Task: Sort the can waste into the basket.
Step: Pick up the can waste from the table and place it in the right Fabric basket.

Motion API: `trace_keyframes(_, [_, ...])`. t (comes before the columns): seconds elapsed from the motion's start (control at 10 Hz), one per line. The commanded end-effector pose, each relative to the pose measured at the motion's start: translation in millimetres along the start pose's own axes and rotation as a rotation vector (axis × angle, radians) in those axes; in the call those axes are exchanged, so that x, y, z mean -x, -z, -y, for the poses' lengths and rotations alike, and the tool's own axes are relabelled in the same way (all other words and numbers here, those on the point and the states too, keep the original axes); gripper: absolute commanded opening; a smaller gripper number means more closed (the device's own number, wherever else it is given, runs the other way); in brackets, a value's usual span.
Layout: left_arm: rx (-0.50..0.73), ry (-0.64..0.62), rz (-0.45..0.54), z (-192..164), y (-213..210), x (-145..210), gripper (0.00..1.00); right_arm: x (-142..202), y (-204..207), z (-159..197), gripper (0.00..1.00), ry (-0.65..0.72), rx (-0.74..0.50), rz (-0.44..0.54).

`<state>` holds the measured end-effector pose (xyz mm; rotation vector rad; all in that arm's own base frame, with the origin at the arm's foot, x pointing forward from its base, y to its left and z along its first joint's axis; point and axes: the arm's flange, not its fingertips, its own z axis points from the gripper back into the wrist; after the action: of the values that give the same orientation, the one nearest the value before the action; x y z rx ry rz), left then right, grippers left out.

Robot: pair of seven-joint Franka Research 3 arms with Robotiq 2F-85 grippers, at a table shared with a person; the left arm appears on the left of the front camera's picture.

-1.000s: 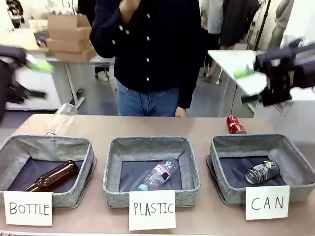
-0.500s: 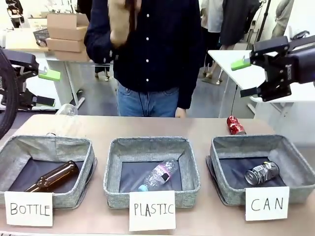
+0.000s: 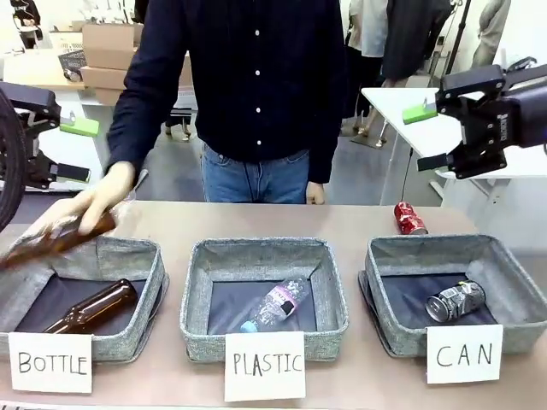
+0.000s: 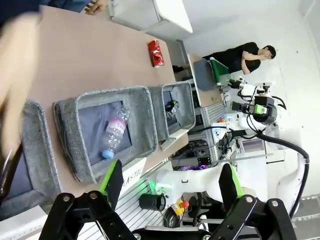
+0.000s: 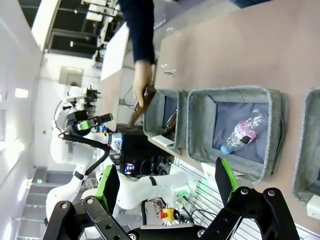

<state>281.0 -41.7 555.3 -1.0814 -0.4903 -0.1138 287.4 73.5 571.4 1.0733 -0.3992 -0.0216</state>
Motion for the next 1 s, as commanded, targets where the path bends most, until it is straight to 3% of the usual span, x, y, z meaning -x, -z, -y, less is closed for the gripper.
trace_keyframes(0.0, [0.024,-0.002,0.005,2,3,-1,1.00,0,0,0,1.00,0.000,0.000,0.000])
trace_keyframes(0.1, [0.024,-0.002,0.005,2,3,-1,1.00,-22,18,-2,1.00,-0.126,0.296,0.084])
trace_keyframes(0.2, [0.024,-0.002,0.005,2,3,-1,1.00,-55,39,2,1.00,-0.134,0.512,0.090])
trace_keyframes(0.3, [0.024,-0.002,0.005,2,3,-1,1.00,-85,48,10,1.00,-0.121,0.767,0.168])
trace_keyframes(0.4, [0.024,-0.002,0.005,2,3,-1,1.00,-106,54,18,1.00,-0.117,0.910,0.204])
trace_keyframes(0.6, [0.024,-0.002,0.005,2,3,-1,1.00,-105,50,22,1.00,-0.117,0.928,0.221])
trace_keyframes(0.7, [0.024,-0.002,0.005,2,3,-1,1.00,-90,38,19,1.00,-0.108,0.851,0.207])
trace_keyframes(0.8, [0.024,-0.002,0.005,2,3,-1,1.00,-66,21,7,1.00,-0.130,0.698,0.215])
trace_keyframes(0.9, [0.024,-0.002,0.005,2,3,-1,1.00,-12,-2,-25,1.00,-0.187,0.385,0.180])
